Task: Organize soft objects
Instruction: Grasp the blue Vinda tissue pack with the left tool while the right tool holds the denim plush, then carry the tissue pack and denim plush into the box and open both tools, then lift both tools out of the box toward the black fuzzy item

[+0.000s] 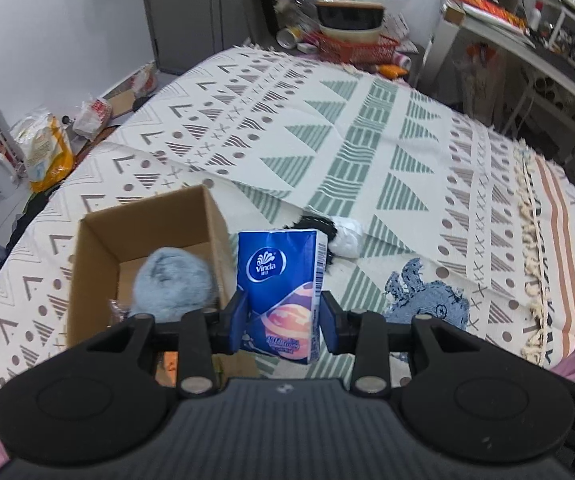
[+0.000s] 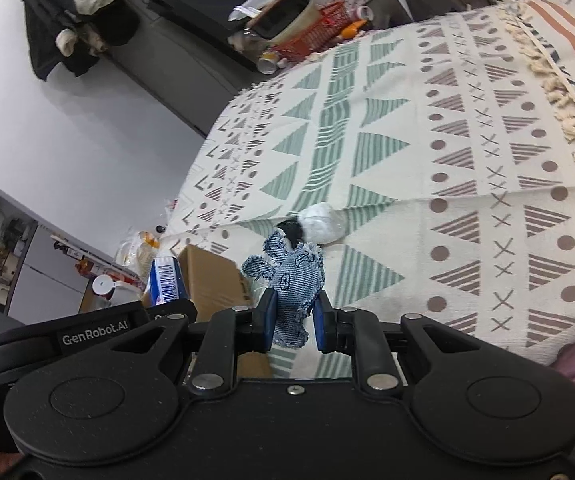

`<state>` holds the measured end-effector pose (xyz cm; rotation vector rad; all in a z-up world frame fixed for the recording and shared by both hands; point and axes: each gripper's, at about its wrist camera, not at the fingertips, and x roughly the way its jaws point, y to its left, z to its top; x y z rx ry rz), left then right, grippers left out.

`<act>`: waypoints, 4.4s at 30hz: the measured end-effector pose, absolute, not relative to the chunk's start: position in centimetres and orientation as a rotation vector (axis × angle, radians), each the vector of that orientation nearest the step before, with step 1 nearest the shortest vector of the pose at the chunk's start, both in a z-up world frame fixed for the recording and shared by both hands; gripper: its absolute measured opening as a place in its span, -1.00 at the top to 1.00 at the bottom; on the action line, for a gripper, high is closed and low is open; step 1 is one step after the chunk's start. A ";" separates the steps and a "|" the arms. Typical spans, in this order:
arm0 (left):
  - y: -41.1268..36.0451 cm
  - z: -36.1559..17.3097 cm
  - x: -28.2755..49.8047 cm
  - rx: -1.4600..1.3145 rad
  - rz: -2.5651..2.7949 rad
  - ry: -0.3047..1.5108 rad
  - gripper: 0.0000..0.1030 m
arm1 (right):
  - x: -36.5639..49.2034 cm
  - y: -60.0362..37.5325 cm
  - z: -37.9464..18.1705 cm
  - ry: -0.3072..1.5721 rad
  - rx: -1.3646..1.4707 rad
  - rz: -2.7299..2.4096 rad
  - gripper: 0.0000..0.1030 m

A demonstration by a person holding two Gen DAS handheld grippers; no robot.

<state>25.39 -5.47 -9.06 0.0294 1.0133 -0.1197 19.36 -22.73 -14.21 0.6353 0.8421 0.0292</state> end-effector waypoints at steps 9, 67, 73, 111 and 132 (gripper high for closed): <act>-1.1 -7.0 25.4 -0.042 -0.074 0.956 0.28 | 19.8 -20.2 -12.5 0.824 0.590 0.069 0.62; 14.7 -11.6 30.8 -0.314 0.150 1.009 -0.22 | 31.5 -5.4 -13.3 0.954 0.410 0.240 0.61; 15.7 -10.8 29.8 -0.336 0.180 1.004 -0.29 | 32.5 -4.1 -13.1 0.961 0.413 0.268 0.53; 8.4 -5.9 22.5 -0.261 0.133 0.861 -1.00 | 23.9 -14.6 -7.5 0.721 0.233 0.299 -1.00; 0.8 -5.9 21.8 -0.165 0.146 0.865 -1.00 | 22.4 -22.2 -8.4 0.714 0.214 0.343 -1.00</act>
